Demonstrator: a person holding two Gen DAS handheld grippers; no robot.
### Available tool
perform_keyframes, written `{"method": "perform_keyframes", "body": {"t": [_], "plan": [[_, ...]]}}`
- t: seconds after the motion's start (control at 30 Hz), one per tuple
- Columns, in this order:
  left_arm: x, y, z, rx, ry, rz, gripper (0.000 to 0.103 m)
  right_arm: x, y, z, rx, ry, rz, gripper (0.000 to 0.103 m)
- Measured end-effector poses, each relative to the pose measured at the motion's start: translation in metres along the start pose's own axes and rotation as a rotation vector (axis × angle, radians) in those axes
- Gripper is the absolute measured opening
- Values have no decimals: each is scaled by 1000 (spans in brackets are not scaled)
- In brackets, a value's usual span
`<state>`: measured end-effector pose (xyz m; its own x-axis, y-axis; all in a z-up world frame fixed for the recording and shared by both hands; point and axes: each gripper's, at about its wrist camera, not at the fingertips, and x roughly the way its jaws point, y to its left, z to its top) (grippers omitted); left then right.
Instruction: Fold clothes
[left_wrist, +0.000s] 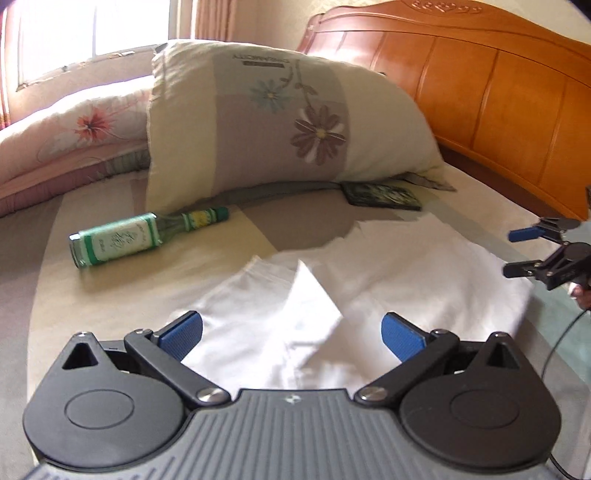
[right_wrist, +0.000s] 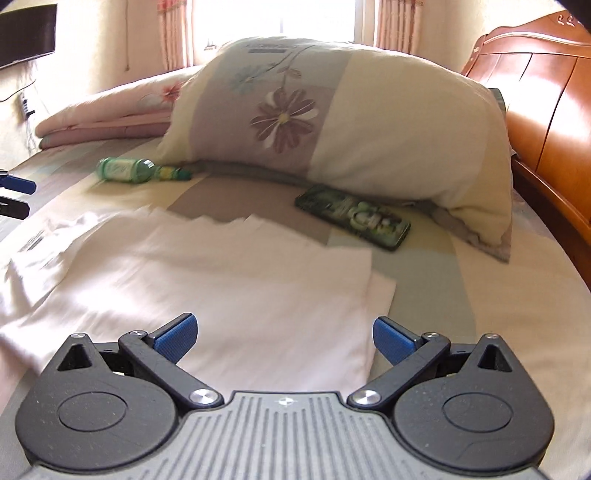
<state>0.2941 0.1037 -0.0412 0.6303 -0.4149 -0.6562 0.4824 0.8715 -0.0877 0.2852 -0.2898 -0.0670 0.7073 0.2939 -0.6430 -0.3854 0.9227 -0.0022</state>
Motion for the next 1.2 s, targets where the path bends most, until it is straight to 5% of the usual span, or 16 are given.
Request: {"method": "perform_keyframes", "body": {"t": [0.17,0.37,0.53,0.73,0.83,0.97,1.2], "plan": [[4,-25,-43,24,122,-104,102,-24,33,-28,-24,-6,26,103],[37,-17,-50,-51,176,-97,102,-21,58,-40,-34,16,50,103],[33,21,-29,-174,43,-21,102,-17,65,-38,-17,10,60,103],[31,74,-20,-365,-15,130,102,-16,62,-38,-6,9,51,103],[20,82,-23,-422,-65,136,102,-18,61,-39,-13,4,46,103],[13,65,-25,-382,-76,108,102,-15,61,-35,-53,-25,19,103],[40,-4,-26,-134,10,-3,102,19,47,-24,-42,-68,53,103]]}}
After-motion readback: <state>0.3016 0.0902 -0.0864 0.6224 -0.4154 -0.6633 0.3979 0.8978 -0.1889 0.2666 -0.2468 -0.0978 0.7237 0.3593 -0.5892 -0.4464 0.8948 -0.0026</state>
